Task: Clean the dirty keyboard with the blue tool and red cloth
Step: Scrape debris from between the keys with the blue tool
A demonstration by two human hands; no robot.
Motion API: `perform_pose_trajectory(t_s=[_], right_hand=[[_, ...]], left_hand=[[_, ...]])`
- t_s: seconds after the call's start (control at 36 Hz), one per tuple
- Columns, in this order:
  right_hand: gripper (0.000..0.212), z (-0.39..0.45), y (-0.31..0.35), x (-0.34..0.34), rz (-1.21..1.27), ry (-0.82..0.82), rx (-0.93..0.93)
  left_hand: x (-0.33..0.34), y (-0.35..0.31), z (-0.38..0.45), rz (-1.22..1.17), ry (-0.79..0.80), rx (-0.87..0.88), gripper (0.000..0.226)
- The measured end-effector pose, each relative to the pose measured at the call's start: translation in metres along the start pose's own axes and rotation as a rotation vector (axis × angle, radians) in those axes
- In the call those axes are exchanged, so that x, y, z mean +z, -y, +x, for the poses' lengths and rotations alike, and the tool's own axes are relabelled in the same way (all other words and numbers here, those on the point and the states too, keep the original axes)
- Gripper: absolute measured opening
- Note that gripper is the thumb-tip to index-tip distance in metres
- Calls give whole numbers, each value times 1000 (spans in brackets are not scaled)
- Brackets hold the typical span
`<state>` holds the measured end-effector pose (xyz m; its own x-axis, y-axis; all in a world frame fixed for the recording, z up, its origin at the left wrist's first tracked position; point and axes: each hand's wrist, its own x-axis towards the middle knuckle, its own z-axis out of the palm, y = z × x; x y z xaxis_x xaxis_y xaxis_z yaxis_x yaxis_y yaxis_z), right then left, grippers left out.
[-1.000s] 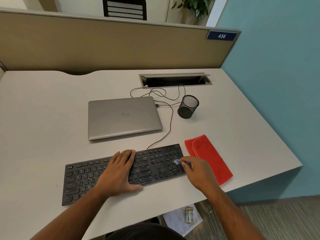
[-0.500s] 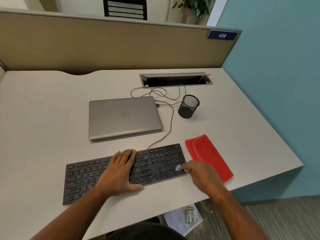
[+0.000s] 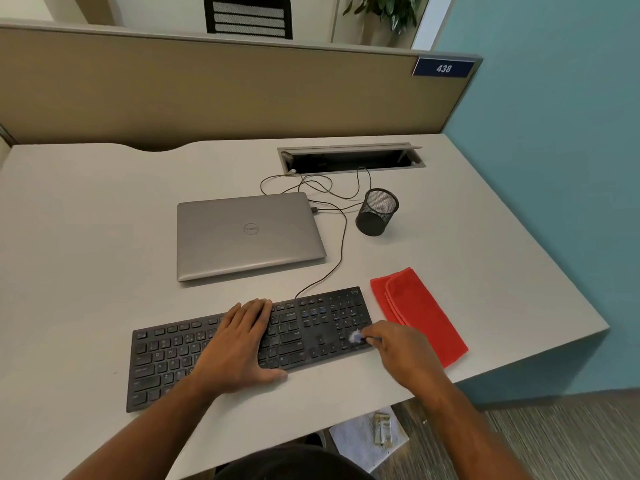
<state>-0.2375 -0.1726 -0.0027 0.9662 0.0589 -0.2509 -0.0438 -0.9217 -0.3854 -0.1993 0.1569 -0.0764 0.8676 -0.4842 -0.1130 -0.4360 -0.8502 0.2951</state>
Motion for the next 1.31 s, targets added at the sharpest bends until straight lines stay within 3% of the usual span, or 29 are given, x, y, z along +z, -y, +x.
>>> perform_pose_trajectory(t_s=[0.17,0.31,0.58,0.69,0.89,1.03,1.17,1.31], right_hand=[[22,2,-2,-16,65,-31,16],[24,0,26,3,77,86,-111],[19,1,-12,-20,6,-54,104],[19,6,0,-23,148,-123,98],[20,3,12,-6,118,-84,119],[22,2,9,-16,-28,45,130],[17,3,11,-20,144,-154,123],[19,-2,13,-9,106,-68,119]], left_hand=[[0,0,1,3,4,0,137],[0,0,0,-5,-13,6,137],[-1,0,0,-7,-16,8,137],[-1,-1,0,-3,-16,7,137],[-2,-1,0,-8,-13,8,137],[-1,0,-1,-3,-11,8,137],[-3,-2,-1,-1,-33,15,135],[-5,-4,-2,-15,-32,15,135]])
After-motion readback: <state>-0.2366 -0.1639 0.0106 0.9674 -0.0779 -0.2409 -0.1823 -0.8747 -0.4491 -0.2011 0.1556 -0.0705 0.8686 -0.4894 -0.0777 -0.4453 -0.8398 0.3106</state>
